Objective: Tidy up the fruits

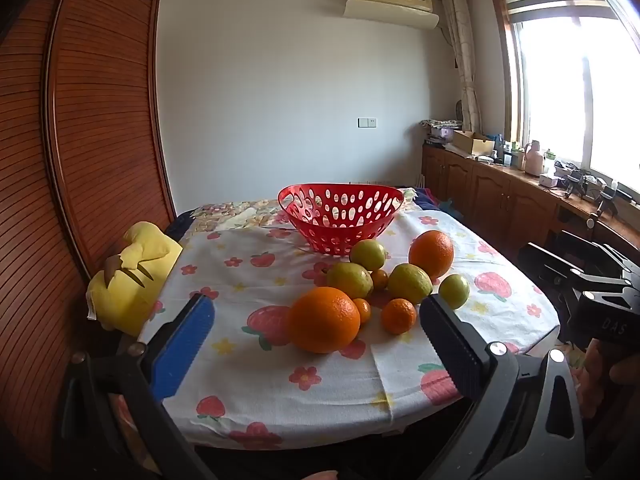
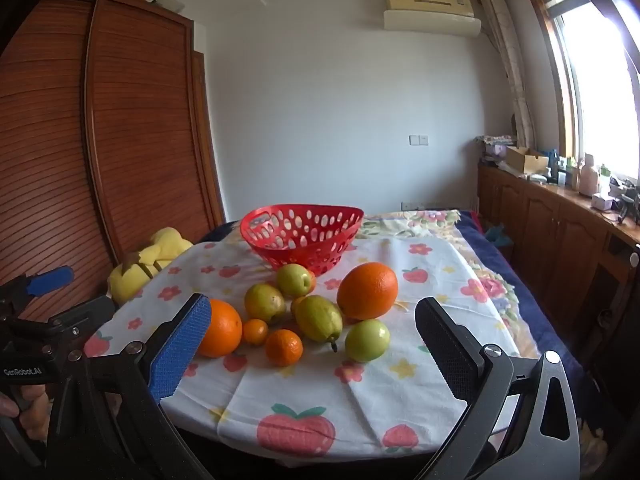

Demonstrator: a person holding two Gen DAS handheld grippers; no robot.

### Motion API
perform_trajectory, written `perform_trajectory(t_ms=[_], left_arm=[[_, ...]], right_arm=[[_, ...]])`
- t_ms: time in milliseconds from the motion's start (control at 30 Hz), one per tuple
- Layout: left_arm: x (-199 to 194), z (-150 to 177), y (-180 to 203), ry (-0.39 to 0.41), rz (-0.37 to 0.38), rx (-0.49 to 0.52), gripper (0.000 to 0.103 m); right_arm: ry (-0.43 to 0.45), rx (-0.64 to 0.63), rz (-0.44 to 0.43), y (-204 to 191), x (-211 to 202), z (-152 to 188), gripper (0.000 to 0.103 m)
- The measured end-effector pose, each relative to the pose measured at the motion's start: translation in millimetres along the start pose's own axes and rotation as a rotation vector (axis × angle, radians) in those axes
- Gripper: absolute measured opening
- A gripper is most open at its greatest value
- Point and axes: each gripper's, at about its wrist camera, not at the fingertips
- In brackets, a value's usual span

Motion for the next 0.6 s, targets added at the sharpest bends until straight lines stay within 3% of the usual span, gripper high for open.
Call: perform_trajectory(t_ms=[600], left_arm=[[1.0,1.3,2.0,0.004,0.004,-0.004,0.103]], right_arm=[[0.003,-0.003,0.001,0.0,-1.2,-1.5,0.103]])
Point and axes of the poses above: each gripper's, at about its wrist camera, not at the fingertips, and x roughly the way its jaws point, y to its right, z to its underside, and after that the axes turned 15 degrees about y, right-handed
